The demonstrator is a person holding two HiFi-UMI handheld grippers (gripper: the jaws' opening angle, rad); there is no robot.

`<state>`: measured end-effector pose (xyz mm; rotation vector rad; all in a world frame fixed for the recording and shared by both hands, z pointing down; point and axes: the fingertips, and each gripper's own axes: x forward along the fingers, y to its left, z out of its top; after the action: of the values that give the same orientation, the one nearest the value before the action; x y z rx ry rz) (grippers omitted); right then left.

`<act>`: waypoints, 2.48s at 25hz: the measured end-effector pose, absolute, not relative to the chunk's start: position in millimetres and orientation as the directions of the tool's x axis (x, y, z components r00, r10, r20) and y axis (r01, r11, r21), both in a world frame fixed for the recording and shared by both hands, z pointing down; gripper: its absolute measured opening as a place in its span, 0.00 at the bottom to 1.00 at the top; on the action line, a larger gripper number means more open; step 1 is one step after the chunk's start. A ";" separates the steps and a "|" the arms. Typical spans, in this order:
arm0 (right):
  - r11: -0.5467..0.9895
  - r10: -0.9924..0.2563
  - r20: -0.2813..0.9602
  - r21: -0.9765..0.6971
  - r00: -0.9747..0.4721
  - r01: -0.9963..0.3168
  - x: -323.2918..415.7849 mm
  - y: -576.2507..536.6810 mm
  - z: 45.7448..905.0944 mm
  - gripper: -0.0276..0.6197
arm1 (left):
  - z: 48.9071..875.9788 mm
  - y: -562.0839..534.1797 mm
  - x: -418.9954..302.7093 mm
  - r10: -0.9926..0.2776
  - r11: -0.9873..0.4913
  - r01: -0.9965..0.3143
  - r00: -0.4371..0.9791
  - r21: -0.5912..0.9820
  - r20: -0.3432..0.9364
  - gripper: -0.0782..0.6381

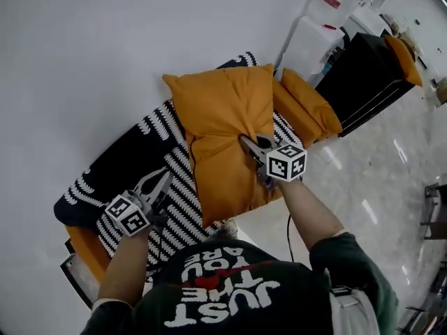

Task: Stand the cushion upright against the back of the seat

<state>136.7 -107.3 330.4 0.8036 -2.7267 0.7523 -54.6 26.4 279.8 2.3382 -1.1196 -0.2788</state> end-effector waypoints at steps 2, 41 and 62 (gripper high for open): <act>0.736 -0.526 0.257 -0.339 -0.810 -0.586 145.3 -123.5 277.1 0.09 | 255.2 16.4 -56.6 -0.749 -0.567 -0.646 0.663 0.511 0.006 0.12; 0.534 -0.838 -0.006 -0.217 -0.546 -0.817 281.4 -505.9 194.0 0.09 | 244.9 -275.1 29.6 -0.620 -0.645 -0.532 0.784 0.548 0.031 0.12; 0.379 -0.765 0.412 -0.332 -0.495 -0.863 280.5 -535.2 584.6 0.09 | 461.0 -286.1 58.5 -0.502 -0.399 -0.495 0.822 0.772 0.267 0.12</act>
<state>280.5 -535.2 584.6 1.4635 -2.4461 0.7657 58.5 -286.1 461.0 2.0592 -0.7340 -0.0098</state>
